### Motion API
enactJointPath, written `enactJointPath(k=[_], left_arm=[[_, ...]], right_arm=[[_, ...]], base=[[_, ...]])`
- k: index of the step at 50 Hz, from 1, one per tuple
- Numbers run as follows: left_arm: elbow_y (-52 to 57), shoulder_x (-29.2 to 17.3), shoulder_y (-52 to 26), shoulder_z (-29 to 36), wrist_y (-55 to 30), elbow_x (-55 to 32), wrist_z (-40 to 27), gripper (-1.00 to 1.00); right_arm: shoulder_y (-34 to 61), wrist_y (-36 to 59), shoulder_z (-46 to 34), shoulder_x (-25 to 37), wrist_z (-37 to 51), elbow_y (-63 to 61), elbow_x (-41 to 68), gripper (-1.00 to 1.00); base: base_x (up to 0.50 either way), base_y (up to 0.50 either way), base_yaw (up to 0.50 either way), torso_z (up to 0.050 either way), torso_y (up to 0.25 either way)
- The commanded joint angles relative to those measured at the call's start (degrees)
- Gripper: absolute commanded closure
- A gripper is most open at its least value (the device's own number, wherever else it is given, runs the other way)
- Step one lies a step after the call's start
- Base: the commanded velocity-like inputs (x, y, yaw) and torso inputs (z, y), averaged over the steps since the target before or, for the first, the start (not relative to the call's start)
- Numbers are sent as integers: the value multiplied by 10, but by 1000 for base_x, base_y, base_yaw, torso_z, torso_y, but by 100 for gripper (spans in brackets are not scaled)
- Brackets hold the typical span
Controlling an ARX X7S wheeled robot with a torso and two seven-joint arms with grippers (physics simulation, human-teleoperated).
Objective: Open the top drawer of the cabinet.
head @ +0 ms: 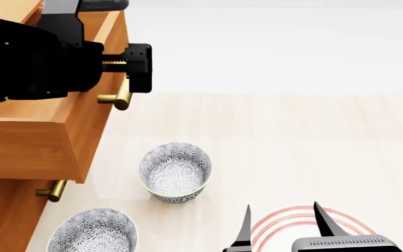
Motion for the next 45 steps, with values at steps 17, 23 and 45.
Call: enactJointPath(k=[17, 23, 45], left_arm=[[31, 12, 5, 394, 86, -523, -16, -100], [46, 12, 9, 424, 100, -563, -18, -100], [88, 12, 22, 434, 121, -612, -37, -100]], right_arm=[[3, -2, 6, -5, -19, 8, -3, -100], [2, -4, 1, -6, -21, 8, -5, -100], [0, -12, 0, -3, -27, 19, -3, -100]], base=[[0, 0, 0, 0, 0], [0, 0, 0, 0, 0], [0, 0, 0, 0, 0]])
